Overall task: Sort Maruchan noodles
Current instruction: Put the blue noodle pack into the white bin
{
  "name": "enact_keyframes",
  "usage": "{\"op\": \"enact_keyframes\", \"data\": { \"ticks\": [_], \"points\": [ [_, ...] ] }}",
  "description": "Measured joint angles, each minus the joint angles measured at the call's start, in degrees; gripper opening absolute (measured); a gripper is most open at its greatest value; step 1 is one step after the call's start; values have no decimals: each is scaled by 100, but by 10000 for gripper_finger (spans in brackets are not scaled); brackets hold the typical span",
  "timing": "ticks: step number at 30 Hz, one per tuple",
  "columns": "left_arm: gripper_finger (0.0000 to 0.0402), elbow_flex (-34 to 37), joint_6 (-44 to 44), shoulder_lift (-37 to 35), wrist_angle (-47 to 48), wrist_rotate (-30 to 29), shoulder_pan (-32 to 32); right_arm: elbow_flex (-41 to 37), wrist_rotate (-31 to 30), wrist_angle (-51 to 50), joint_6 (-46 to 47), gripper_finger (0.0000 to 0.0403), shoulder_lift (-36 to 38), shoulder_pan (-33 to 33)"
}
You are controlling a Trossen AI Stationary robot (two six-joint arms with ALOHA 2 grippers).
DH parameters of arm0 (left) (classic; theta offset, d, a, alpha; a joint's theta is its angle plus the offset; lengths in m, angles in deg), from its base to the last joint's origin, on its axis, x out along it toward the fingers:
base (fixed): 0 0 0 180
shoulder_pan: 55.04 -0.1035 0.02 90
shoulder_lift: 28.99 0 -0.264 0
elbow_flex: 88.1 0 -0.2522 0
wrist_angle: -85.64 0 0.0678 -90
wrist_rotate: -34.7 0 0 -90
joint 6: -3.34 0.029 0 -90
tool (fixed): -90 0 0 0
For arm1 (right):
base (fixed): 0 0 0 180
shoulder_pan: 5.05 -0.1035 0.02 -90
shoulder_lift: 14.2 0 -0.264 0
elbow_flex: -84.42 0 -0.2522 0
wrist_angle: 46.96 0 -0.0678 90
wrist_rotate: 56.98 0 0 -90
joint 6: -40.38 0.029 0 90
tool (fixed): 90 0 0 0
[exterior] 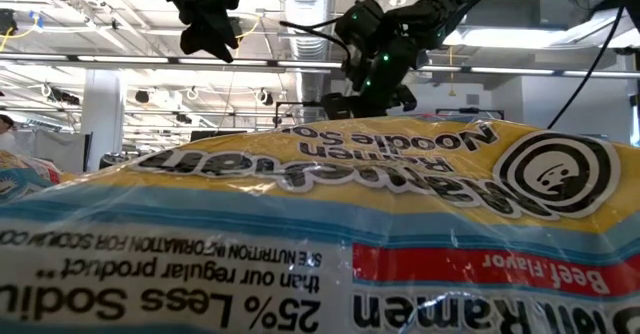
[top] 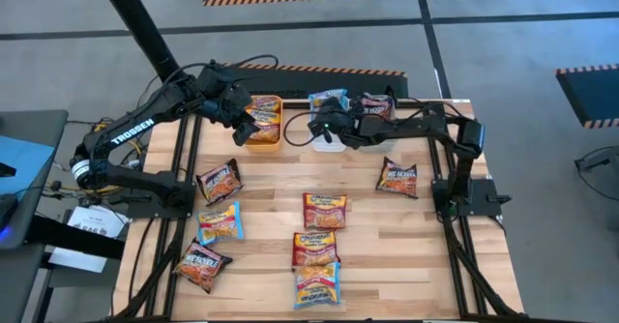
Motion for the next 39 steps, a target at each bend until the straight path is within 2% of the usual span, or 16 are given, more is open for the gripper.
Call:
{"op": "enact_keyframes", "data": {
  "ticks": [16, 24, 39],
  "points": [
    [181, 0, -9, 0, 2, -32, 0, 0, 491, -712, 976, 2, -13, 70],
    [181, 0, -15, 0, 1, -39, 0, -2, 607, -647, 1016, 7, -193, 149],
    [181, 0, 135, 0, 0, -57, 1, -7, 769, -778, 998, 106, -174, 142]
  ]
}}
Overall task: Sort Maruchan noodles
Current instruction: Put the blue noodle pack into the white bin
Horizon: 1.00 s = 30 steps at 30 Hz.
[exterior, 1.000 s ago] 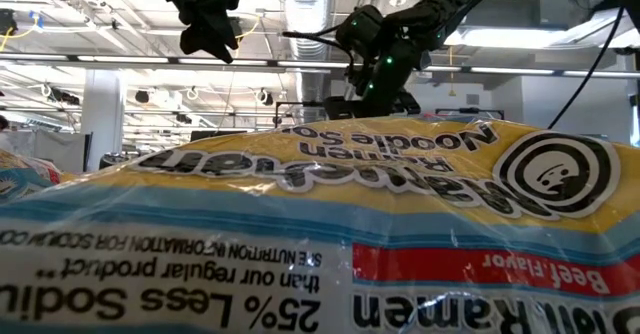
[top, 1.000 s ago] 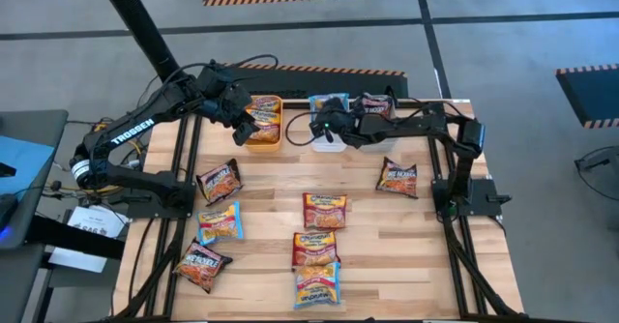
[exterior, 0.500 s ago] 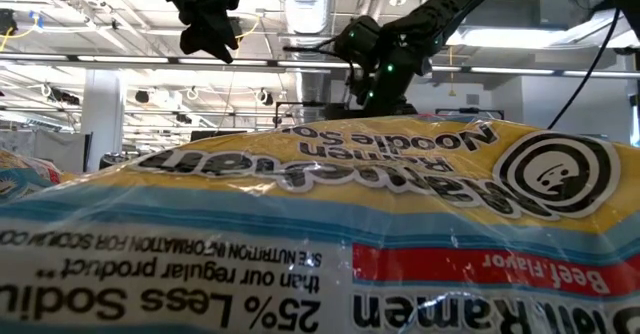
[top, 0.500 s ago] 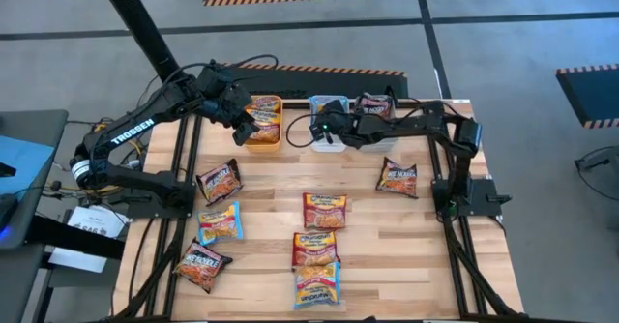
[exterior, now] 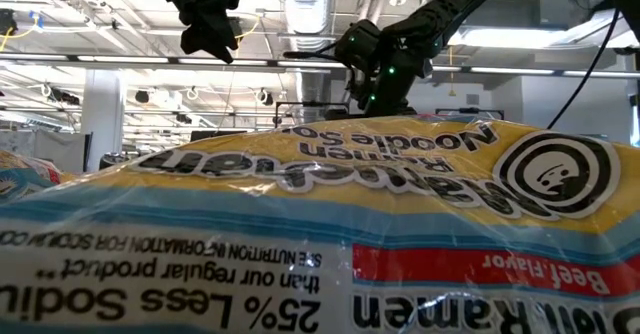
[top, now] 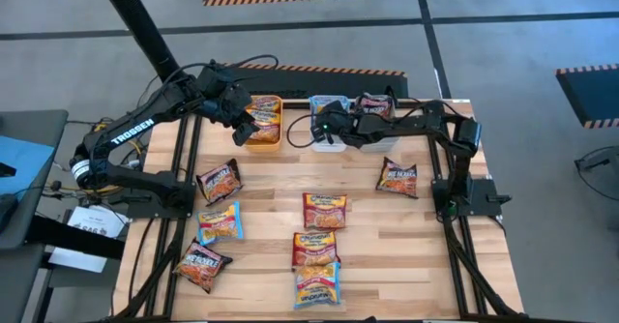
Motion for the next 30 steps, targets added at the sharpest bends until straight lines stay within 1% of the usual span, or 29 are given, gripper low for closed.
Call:
{"op": "enact_keyframes", "data": {
  "ticks": [7, 9, 12, 14, 16, 20, 24, 27, 30],
  "points": [
    [181, 0, -4, 0, 0, 0, 0, 4, -5, -169, -117, 137, 191, -9],
    [181, 0, -15, 0, 0, 0, 0, -4, 4, -355, -148, 142, 259, -9],
    [181, 0, -48, 0, 0, -2, 0, 11, 29, -351, -150, 147, 338, -42],
    [181, 0, -48, 0, 0, -2, 0, -9, 295, -498, -149, 148, 453, -44],
    [181, 0, -48, 0, 0, -2, 0, 2, 661, -406, -154, 148, 563, -87],
    [181, 0, -48, 0, 0, -4, -2, 2, 1773, -382, -409, 145, 738, -67],
    [181, 0, -50, 0, 0, -5, 0, 2, 2627, -409, -411, 141, 725, 111],
    [181, 0, -125, 0, 2, -2, -2, -2, 3048, -497, -408, 137, 639, 298],
    [181, 0, -140, 0, 2, -7, -1, 0, 3130, -575, -407, 136, 644, 419]
  ]
}}
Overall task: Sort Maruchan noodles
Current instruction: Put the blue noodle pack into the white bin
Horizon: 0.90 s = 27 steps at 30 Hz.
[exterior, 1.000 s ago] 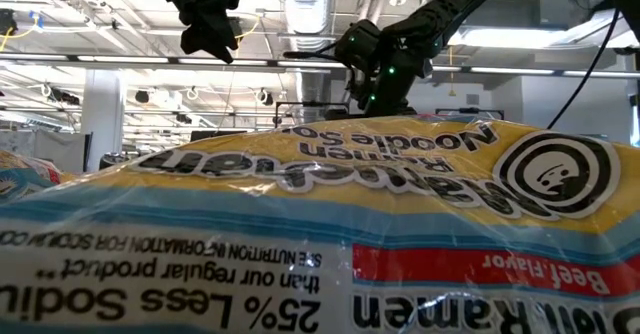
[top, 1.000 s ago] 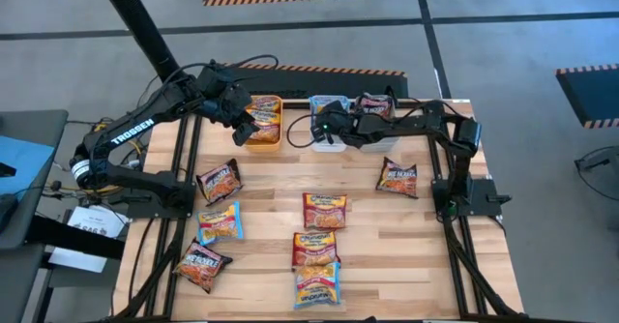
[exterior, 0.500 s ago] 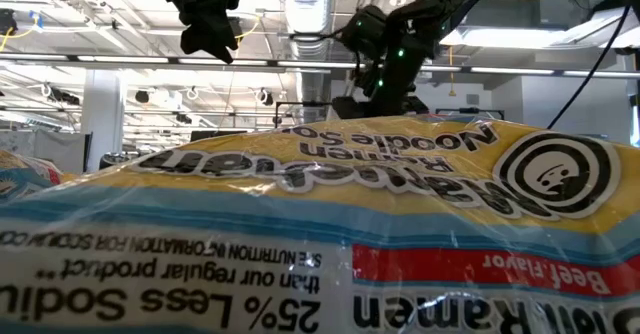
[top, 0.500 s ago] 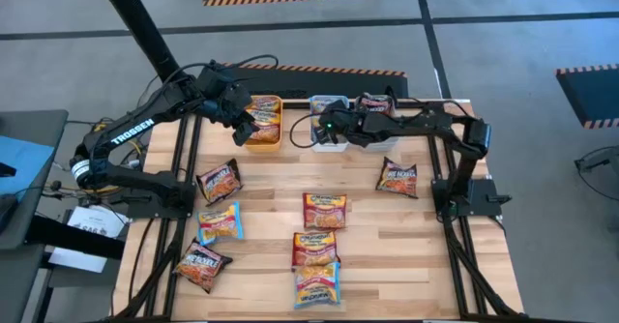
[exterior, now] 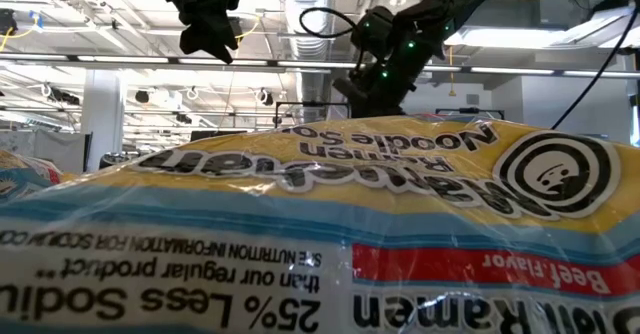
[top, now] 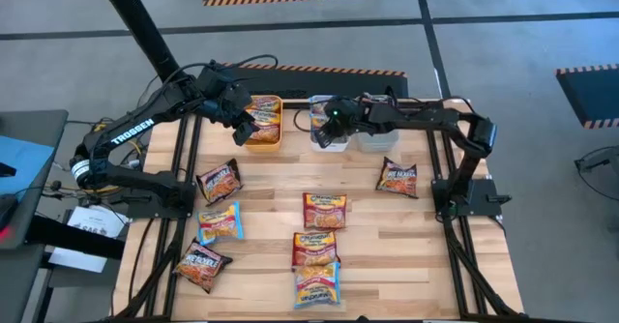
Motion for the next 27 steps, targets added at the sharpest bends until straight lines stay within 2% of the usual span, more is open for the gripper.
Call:
{"op": "enact_keyframes", "data": {
  "ticks": [6, 16, 27],
  "points": [
    [181, 0, 76, -1, -2, -4, -1, -2, 459, -227, 0, 136, -3, 132],
    [181, 0, 92, -1, -8, -9, -1, -3, 482, -252, 18, 136, -537, 141],
    [181, 0, 201, -1, -11, -22, -3, -4, -63, -251, 11, 136, -551, 268]
  ]
}}
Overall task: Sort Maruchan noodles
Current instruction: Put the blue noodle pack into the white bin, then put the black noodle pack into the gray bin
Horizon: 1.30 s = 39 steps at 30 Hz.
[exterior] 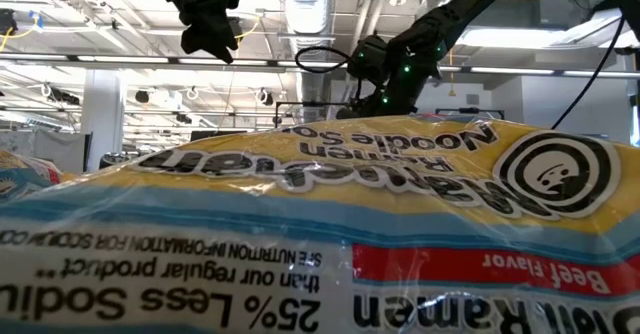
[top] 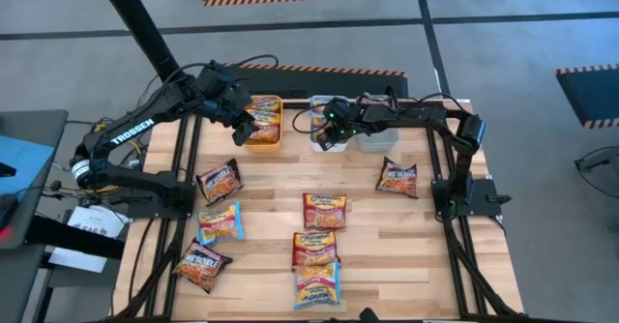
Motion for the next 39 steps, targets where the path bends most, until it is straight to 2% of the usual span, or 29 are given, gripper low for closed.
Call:
{"op": "enact_keyframes", "data": {
  "ticks": [5, 16, 22, 32, 39],
  "points": [
    [181, 0, 0, 1, 0, -17, -1, 0, -365, 189, 93, 136, 0, 98],
    [181, 0, -31, 1, 0, -15, -1, 0, -267, 413, 96, 136, 16, 85],
    [181, 0, -39, 1, 2, -15, -1, -2, 90, 170, 18, 136, 148, 28],
    [181, 0, -55, 1, 4, 24, -3, 6, 1065, -535, -391, 136, 1091, -2],
    [181, 0, -61, 1, 7, 20, -3, 6, 1132, -1482, -610, 136, 2013, -200]
  ]
}}
